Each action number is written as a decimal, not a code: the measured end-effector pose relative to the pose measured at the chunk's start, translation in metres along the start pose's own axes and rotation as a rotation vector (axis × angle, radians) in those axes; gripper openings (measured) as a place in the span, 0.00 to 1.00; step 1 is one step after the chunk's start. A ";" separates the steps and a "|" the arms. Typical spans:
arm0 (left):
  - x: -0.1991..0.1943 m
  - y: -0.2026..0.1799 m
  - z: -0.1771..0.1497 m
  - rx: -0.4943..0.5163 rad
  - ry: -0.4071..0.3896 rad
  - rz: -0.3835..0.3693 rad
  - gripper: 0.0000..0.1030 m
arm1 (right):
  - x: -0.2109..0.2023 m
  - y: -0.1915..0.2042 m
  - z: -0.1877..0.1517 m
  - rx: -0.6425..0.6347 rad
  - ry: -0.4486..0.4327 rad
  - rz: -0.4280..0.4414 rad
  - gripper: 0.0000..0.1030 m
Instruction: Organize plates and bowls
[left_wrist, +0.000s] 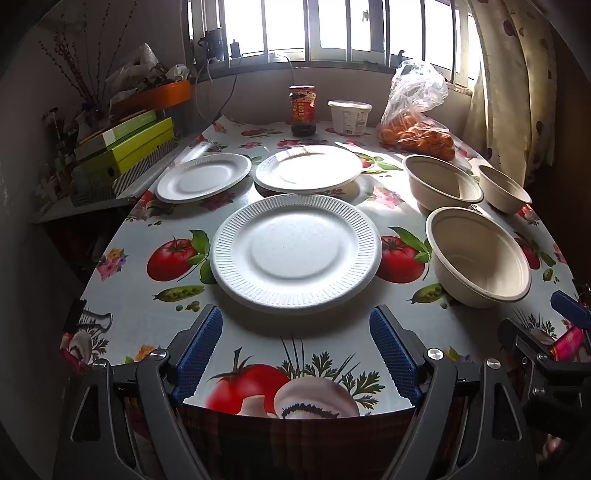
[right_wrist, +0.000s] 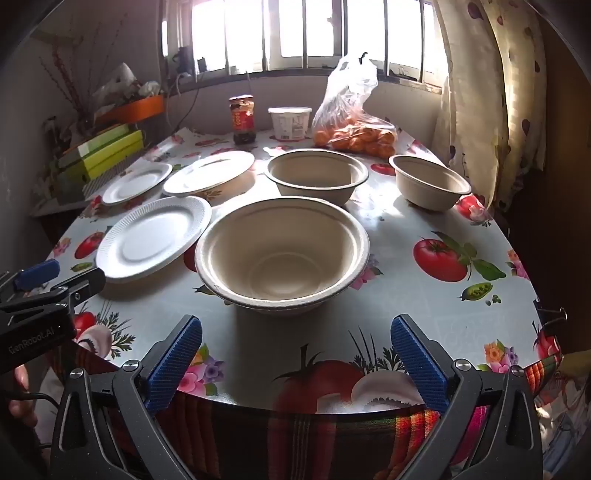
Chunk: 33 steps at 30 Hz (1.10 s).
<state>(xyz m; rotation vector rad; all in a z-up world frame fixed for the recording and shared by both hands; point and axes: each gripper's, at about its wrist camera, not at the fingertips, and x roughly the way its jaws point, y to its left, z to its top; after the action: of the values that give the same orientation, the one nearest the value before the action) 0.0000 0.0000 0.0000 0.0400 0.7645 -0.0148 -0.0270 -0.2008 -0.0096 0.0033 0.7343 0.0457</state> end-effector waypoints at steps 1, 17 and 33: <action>0.000 0.000 0.000 0.006 0.013 0.007 0.80 | 0.000 0.000 0.000 0.001 -0.004 0.001 1.00; -0.002 0.003 0.000 -0.010 0.001 -0.010 0.80 | -0.003 0.001 0.003 0.004 -0.012 0.000 1.00; -0.002 -0.002 0.001 0.001 0.002 -0.014 0.80 | -0.004 -0.001 0.005 0.011 -0.017 0.006 1.00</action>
<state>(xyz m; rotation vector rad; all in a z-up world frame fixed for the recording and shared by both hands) -0.0011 -0.0018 0.0022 0.0359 0.7673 -0.0283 -0.0262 -0.2018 -0.0033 0.0162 0.7174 0.0477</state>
